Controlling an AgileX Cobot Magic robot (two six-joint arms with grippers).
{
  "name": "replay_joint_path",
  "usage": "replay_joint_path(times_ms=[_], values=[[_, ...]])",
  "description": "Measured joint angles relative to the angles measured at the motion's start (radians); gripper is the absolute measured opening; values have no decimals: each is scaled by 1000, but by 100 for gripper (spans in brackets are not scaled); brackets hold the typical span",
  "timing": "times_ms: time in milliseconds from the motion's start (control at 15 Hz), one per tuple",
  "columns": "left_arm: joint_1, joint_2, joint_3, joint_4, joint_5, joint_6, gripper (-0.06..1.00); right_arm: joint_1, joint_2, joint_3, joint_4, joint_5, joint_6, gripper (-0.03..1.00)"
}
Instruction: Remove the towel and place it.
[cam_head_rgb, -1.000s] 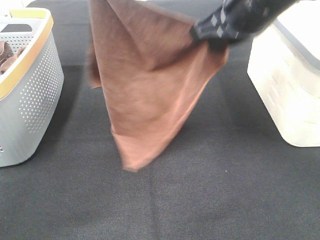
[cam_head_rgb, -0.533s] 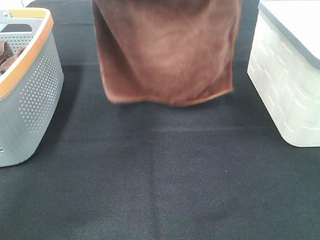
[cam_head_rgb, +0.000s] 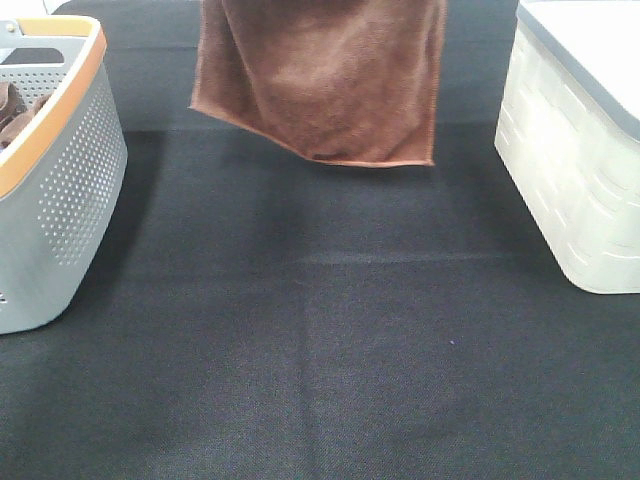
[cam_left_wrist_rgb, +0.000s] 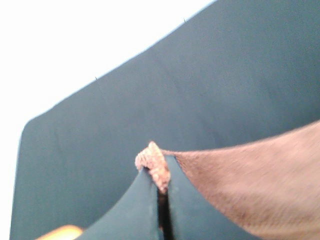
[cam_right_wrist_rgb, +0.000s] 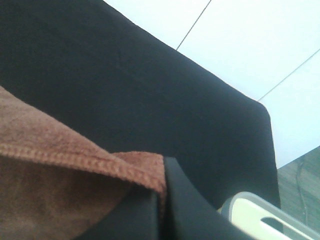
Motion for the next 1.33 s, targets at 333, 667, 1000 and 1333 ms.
replay_joint_path(times_ms=[333, 667, 1000, 1333], values=[[116, 105, 0, 6, -255, -142, 0, -106, 146, -82, -59, -197, 150, 0], [123, 214, 0, 1, -352, -197, 0, -176, 225, -88, -26, -324, 180, 0], [68, 232, 0, -227, 56, -92, 0, -166, 247, -88, 405, -25, -25, 0], [57, 232, 0, -454, 386, 68, 0, -167, 247, -88, 692, 199, -320, 0]])
